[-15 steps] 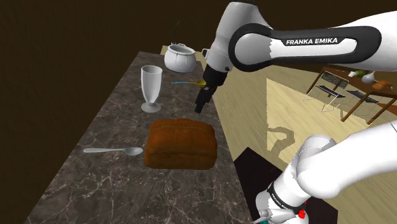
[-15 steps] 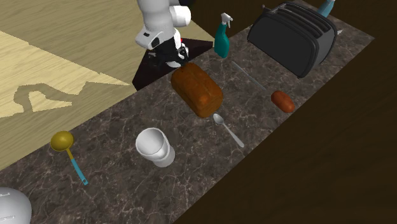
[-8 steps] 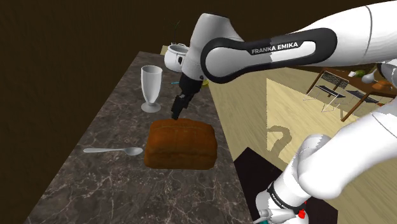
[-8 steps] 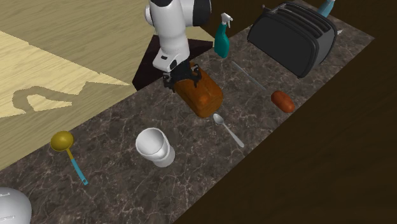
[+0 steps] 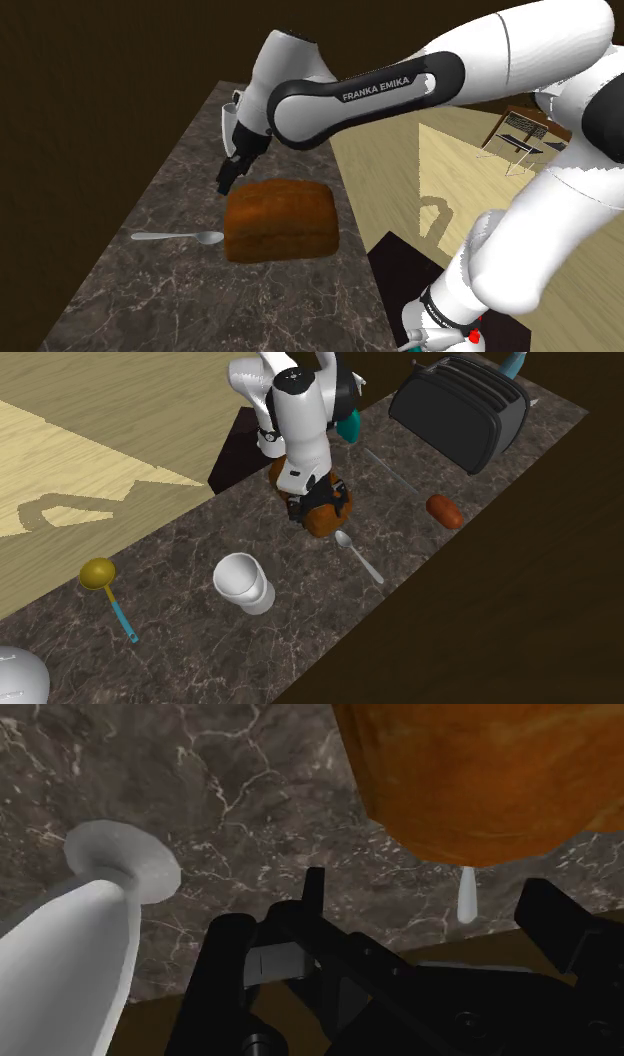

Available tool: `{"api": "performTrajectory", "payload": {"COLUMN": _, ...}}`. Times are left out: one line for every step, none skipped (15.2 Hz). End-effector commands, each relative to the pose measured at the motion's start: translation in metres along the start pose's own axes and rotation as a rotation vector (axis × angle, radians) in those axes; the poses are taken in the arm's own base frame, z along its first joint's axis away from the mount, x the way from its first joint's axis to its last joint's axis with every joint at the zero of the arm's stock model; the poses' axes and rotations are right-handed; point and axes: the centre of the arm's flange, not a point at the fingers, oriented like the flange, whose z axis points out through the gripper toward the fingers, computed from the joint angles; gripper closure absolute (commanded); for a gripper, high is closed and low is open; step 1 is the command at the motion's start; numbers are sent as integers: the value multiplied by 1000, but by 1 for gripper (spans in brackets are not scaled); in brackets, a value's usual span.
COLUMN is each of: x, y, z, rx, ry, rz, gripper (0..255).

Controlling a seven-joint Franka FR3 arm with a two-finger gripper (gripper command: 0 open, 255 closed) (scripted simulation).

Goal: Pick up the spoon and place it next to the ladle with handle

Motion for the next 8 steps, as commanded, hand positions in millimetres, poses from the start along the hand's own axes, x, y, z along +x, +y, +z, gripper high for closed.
{"api": "performTrajectory", "payload": {"x": 4, "y": -13, "z": 38, "rx": 26, "ry": -101, "rz": -22, "gripper": 0}}
{"api": "performTrajectory", "payload": {"x": 12, "y": -19, "z": 46, "rx": 32, "ry": -98, "rz": -33, "gripper": 0}}
{"api": "performTrajectory", "payload": {"x": 19, "y": -25, "z": 54, "rx": 38, "ry": -94, "rz": -44, "gripper": 0}}
{"api": "performTrajectory", "payload": {"x": 27, "y": -32, "z": 62, "rx": 44, "ry": -91, "rz": -54, "gripper": 0}}
{"api": "performTrajectory", "payload": {"x": 34, "y": -38, "z": 69, "rx": 49, "ry": -87, "rz": -65, "gripper": 0}}
{"api": "performTrajectory", "payload": {"x": 41, "y": -45, "z": 77, "rx": 55, "ry": -84, "rz": -76, "gripper": 0}}
{"api": "performTrajectory", "payload": {"x": 49, "y": -52, "z": 84, "rx": 61, "ry": -80, "rz": -86, "gripper": 0}}
{"api": "performTrajectory", "payload": {"x": 56, "y": -59, "z": 91, "rx": 67, "ry": -77, "rz": -97, "gripper": 0}}
